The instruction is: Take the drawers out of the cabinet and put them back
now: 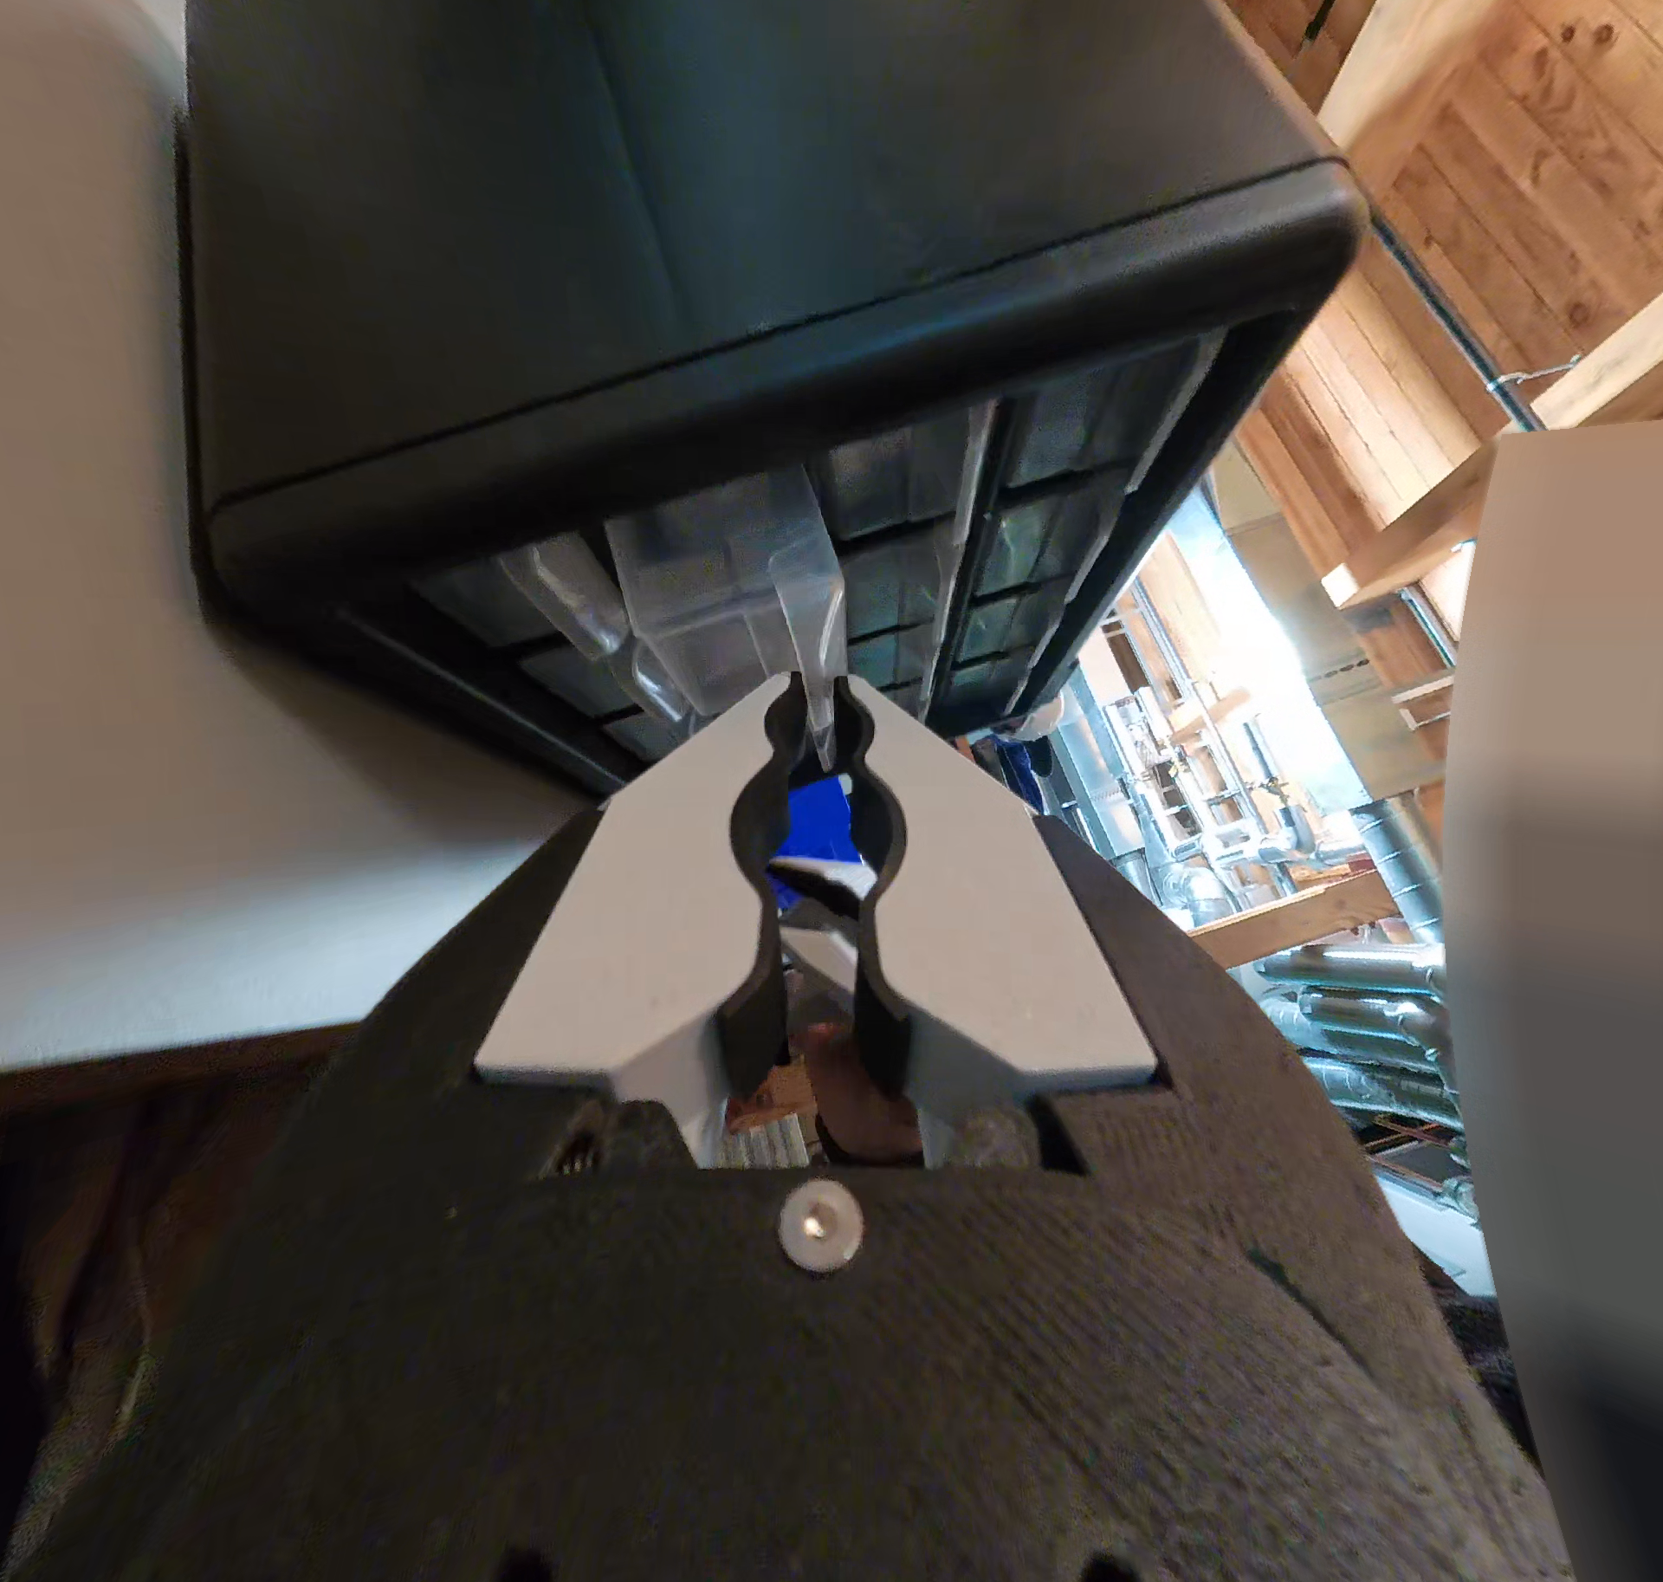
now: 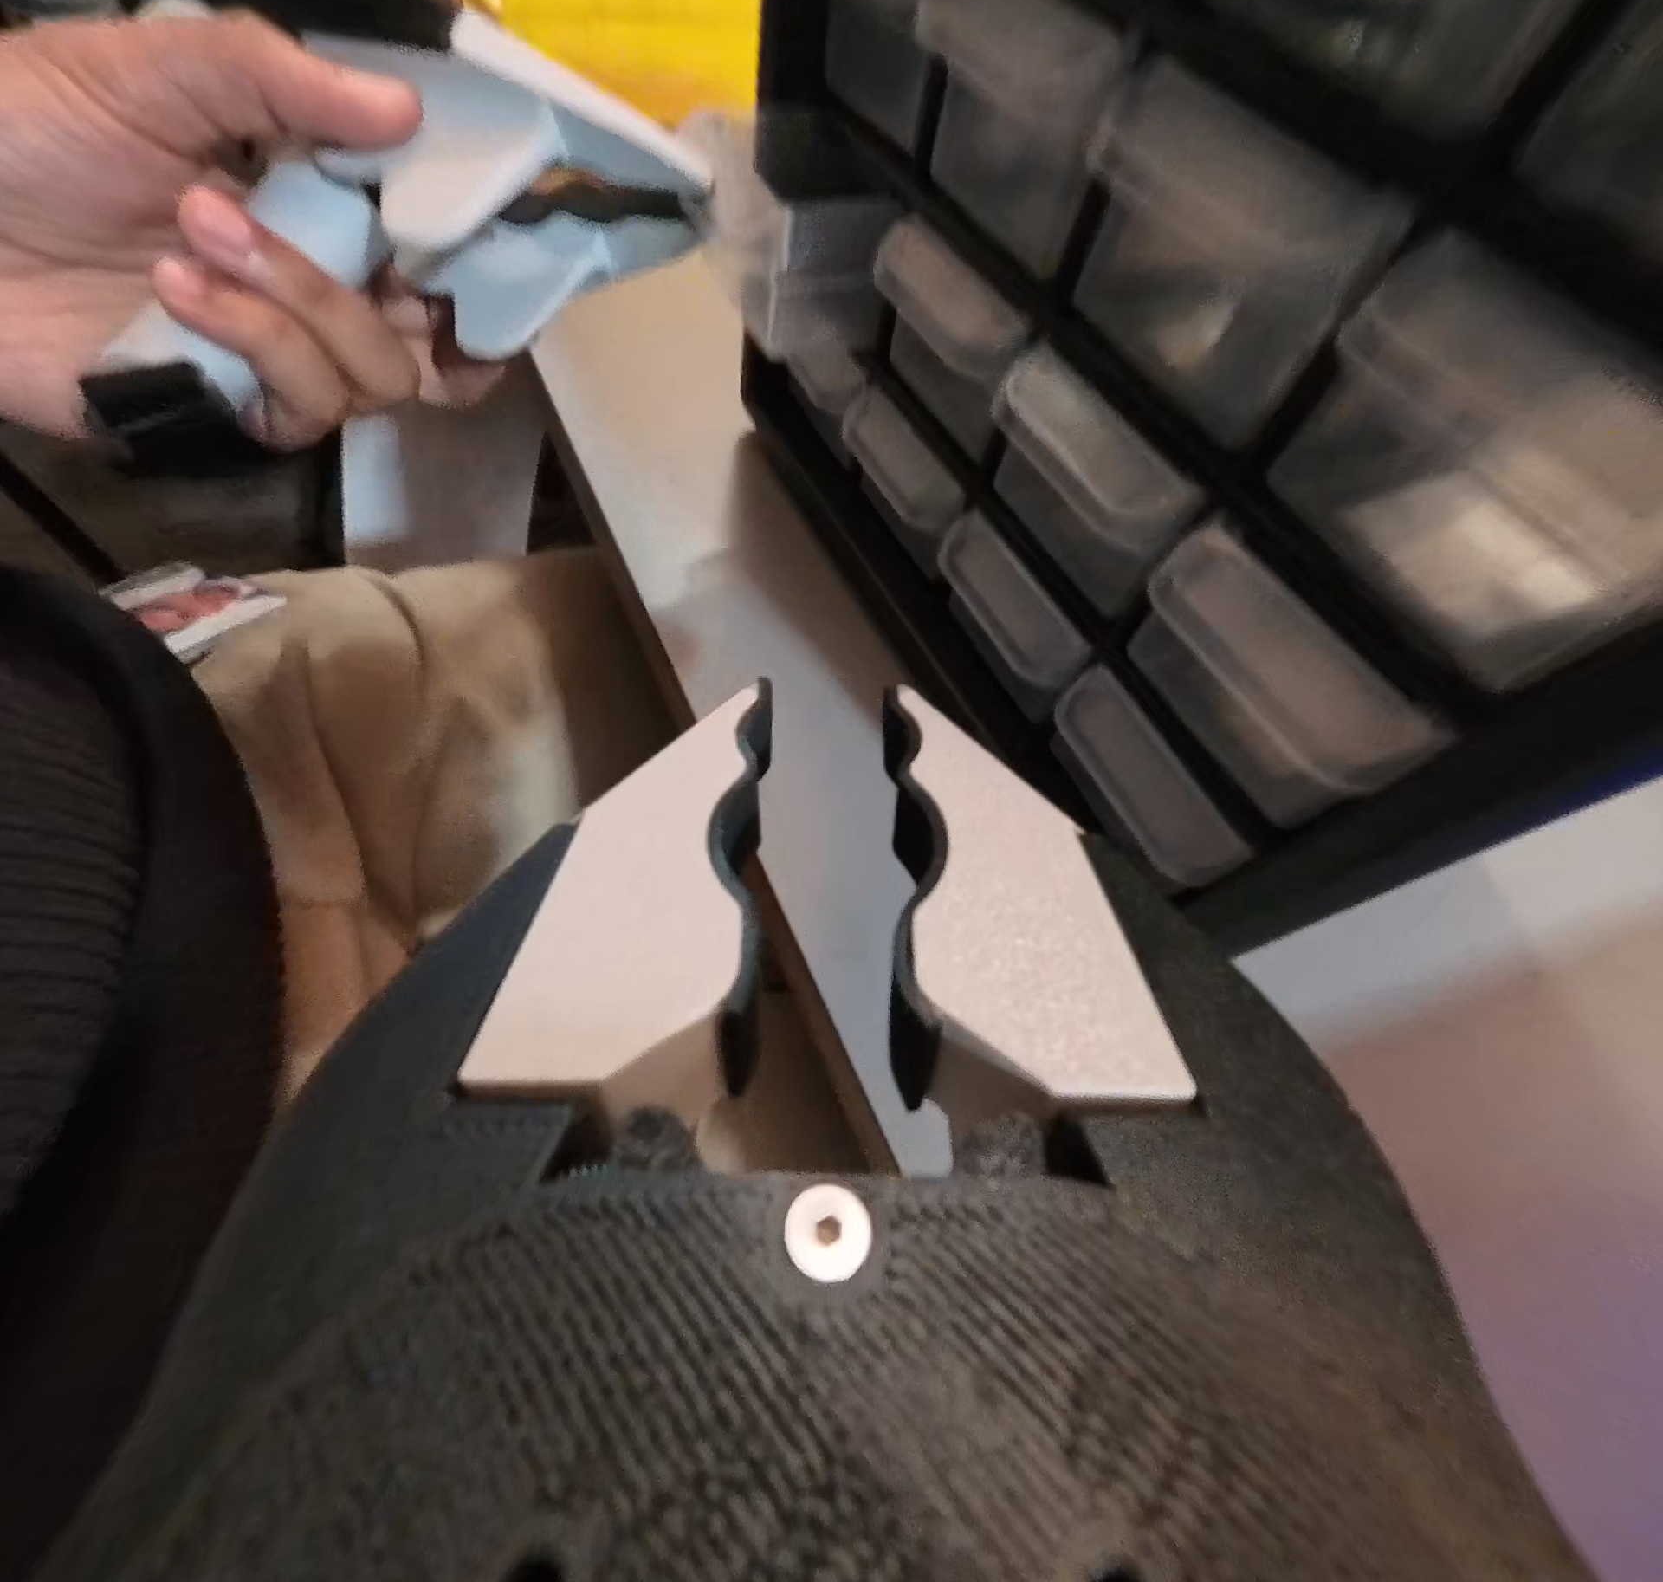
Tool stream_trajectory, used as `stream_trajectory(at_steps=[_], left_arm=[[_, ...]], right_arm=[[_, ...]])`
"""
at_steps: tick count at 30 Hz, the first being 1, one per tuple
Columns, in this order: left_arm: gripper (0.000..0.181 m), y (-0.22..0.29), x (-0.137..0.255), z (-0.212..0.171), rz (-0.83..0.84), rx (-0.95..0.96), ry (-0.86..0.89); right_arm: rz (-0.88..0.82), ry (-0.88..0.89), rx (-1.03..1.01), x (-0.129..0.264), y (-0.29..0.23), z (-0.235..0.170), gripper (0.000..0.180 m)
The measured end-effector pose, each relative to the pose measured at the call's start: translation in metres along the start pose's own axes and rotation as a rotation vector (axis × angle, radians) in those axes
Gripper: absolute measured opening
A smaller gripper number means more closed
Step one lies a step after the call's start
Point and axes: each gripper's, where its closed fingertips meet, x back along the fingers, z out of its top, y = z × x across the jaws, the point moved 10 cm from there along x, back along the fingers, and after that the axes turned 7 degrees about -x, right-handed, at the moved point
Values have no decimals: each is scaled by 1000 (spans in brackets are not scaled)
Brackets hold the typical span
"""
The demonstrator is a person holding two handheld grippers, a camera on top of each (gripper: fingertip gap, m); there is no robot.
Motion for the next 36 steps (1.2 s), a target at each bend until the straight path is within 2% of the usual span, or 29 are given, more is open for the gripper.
stream_trajectory(at_steps=[4, 7, 9, 12, 15, 17, 20, 22, 26, 36], left_arm=[[3, 7, 16, -12, -4, 6, -15], [3, 7, 22, -17, -8, 7, -50], [15, 7, 24, -19, -16, 21, -70], [26, 7, 30, -19, -19, 27, -77], [36, 5, 37, -13, 4, 18, -61], [37, 0, 41, -4, 45, 9, -46], [39, -7, 43, 12, 66, 12, -34], [39, -9, 43, 17, 74, 3, -25], [40, -9, 42, 19, 68, 4, -30], [41, -8, 39, 28, 63, -64, -56]], right_arm=[[-33, 82, 90, -7, -18, 21, 30], [-19, 79, 159, -26, -35, 34, 45], [-41, 65, 254, -41, -46, 42, 56], [-158, 12, 521, -62, -58, 52, 65], [-261, -12, 807, -82, -70, 59, 65], [-271, -3, 901, -96, -77, 61, 62], [-251, -30, 921, -113, -83, 60, 64], [-298, -57, 965, -119, -83, 58, 62], [-413, -48, 1063, -119, -81, 59, 39], [-310, -20, 1079, -102, -102, 52, 36]])
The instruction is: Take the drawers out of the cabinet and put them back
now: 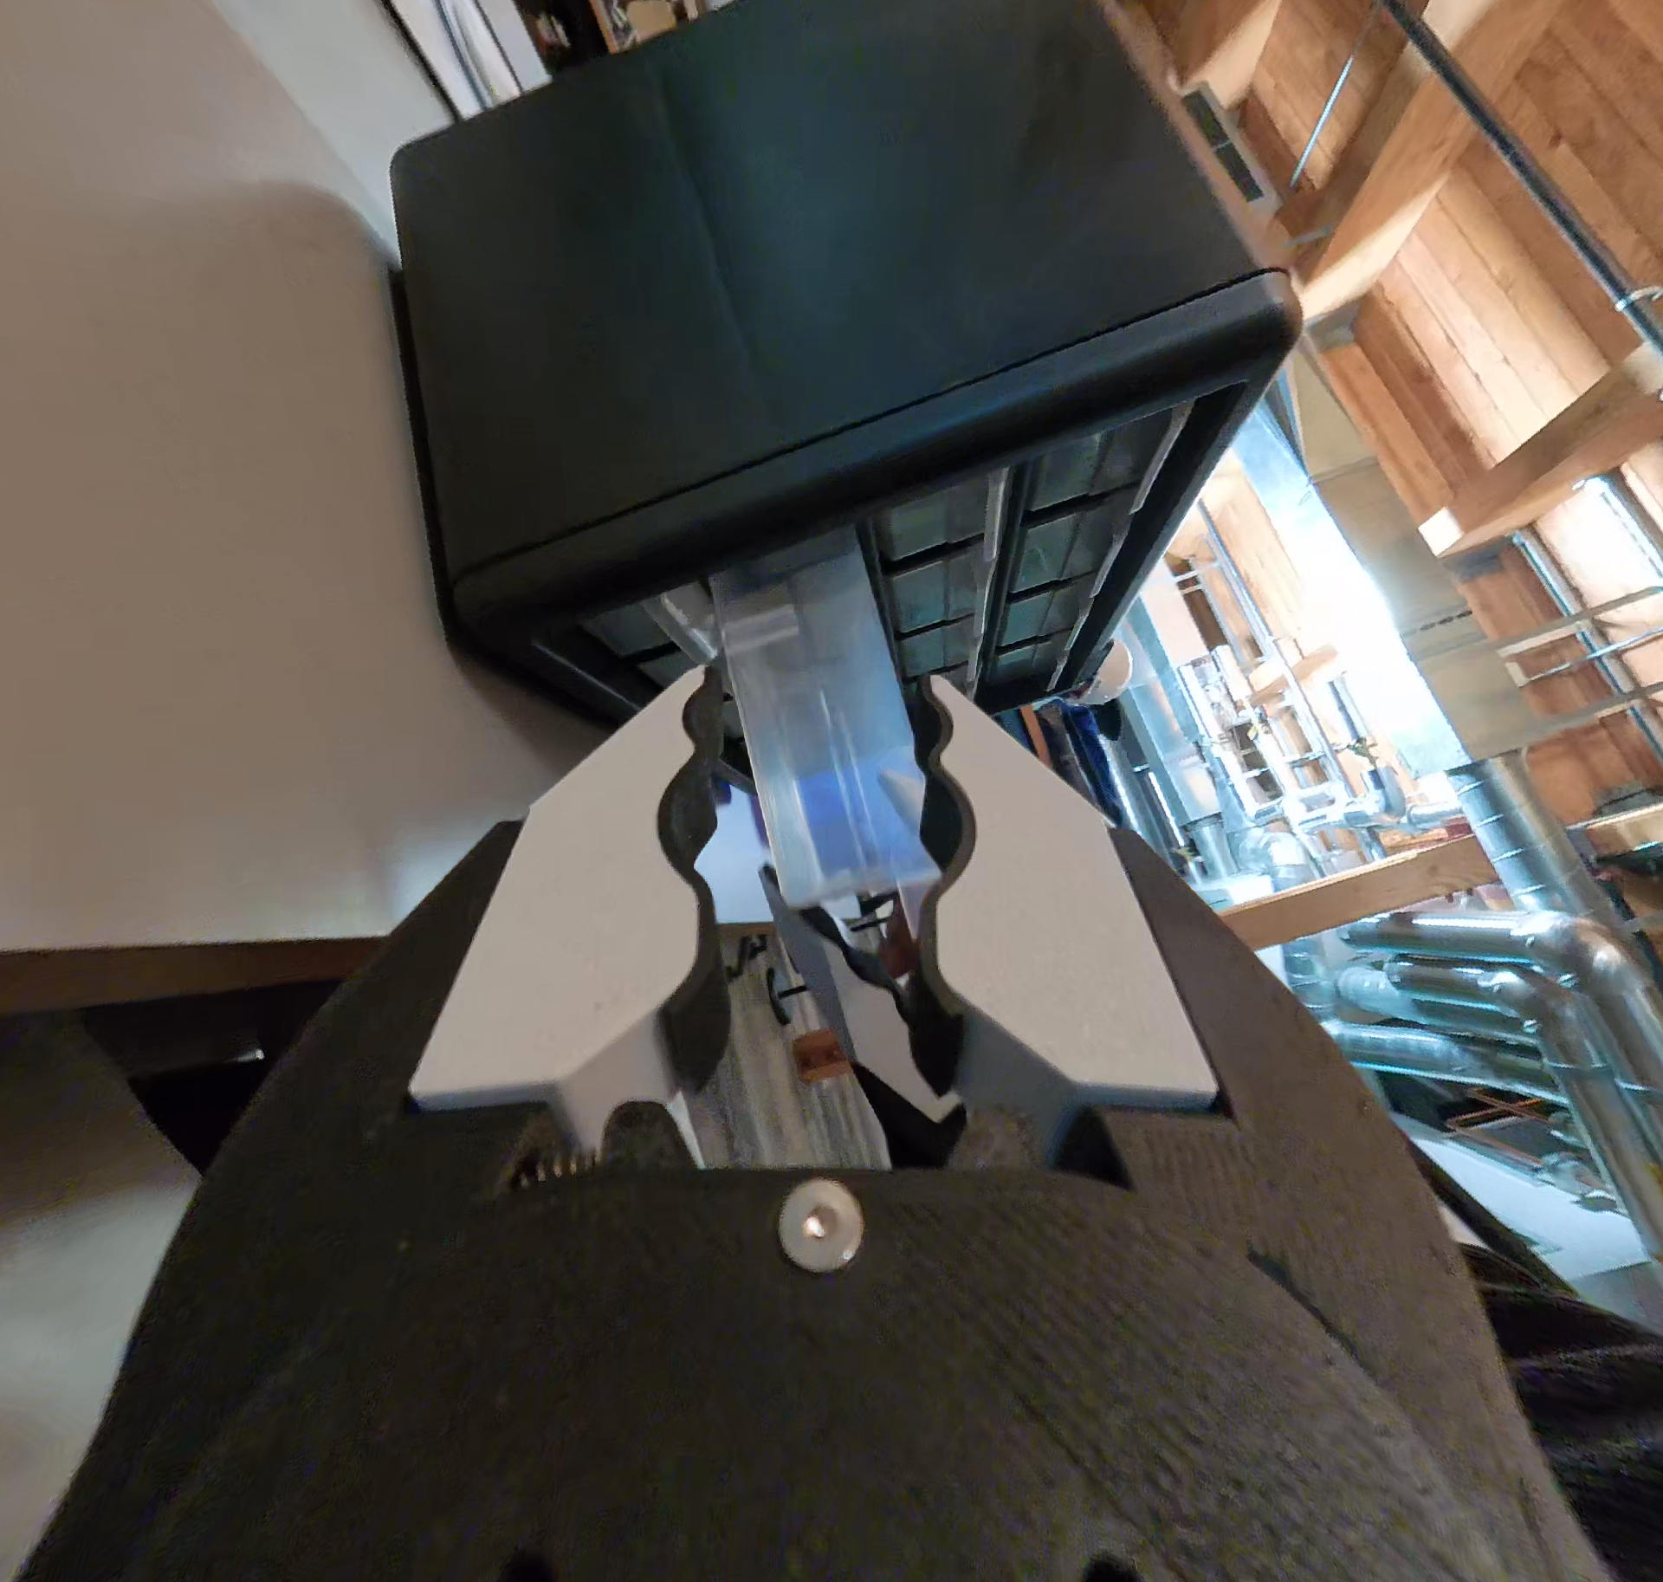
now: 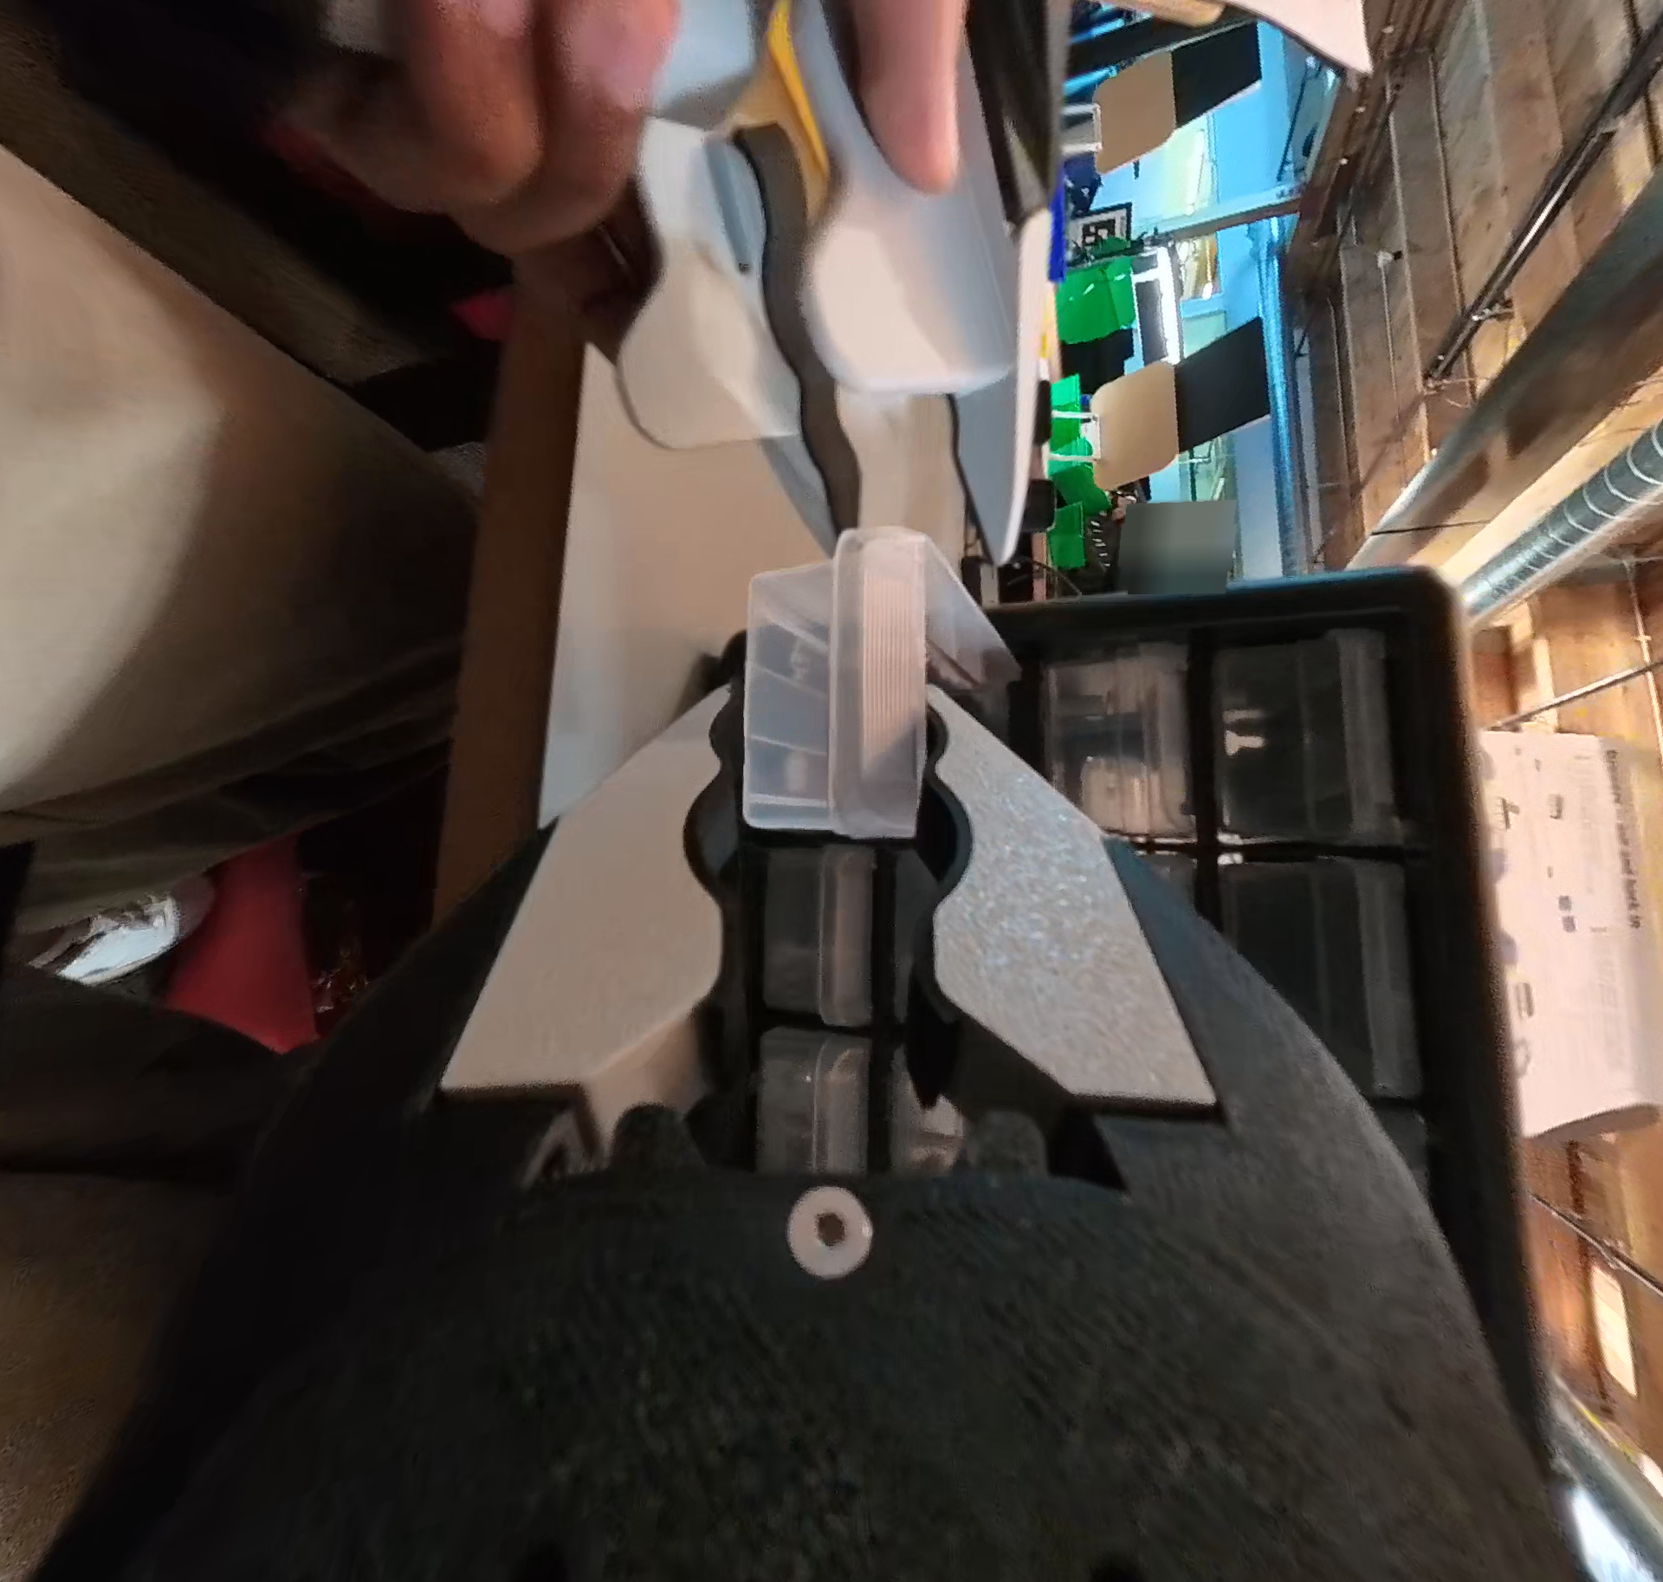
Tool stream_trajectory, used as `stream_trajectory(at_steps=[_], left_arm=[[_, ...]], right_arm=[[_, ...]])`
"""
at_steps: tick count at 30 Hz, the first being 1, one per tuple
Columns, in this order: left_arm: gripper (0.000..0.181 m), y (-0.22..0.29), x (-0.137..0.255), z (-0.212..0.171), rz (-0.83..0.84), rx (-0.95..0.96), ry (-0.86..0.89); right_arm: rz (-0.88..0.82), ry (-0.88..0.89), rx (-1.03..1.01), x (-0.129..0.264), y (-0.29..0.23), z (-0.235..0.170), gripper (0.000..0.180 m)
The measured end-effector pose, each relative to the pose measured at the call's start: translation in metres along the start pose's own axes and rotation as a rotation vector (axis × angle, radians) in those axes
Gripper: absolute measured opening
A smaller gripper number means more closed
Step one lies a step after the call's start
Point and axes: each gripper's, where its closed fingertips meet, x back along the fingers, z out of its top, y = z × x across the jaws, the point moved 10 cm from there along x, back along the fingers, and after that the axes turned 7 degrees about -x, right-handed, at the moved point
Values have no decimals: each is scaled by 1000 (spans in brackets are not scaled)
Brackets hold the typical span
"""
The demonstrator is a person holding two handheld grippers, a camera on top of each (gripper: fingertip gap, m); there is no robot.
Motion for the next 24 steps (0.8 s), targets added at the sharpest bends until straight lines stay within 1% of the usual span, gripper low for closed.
stream_trajectory(at_steps=[8, 12, 15, 20, 24], left_arm=[[42, -1, 2, 19, 23, -113, 10], [42, 2, 1, 19, 21, -143, 2], [42, 4, 0, 17, 17, -160, -11], [42, 7, 0, 16, 6, -160, -13], [42, 6, 0, 15, 2, -148, -18]], right_arm=[[96, 37, -37, 19, -12, 23, 33], [107, 35, -89, 25, -5, 22, 33], [126, 55, -185, 31, 5, 22, 33], [204, 121, -437, 39, 32, 19, 33], [252, 147, -582, 43, 47, 15, 32]])
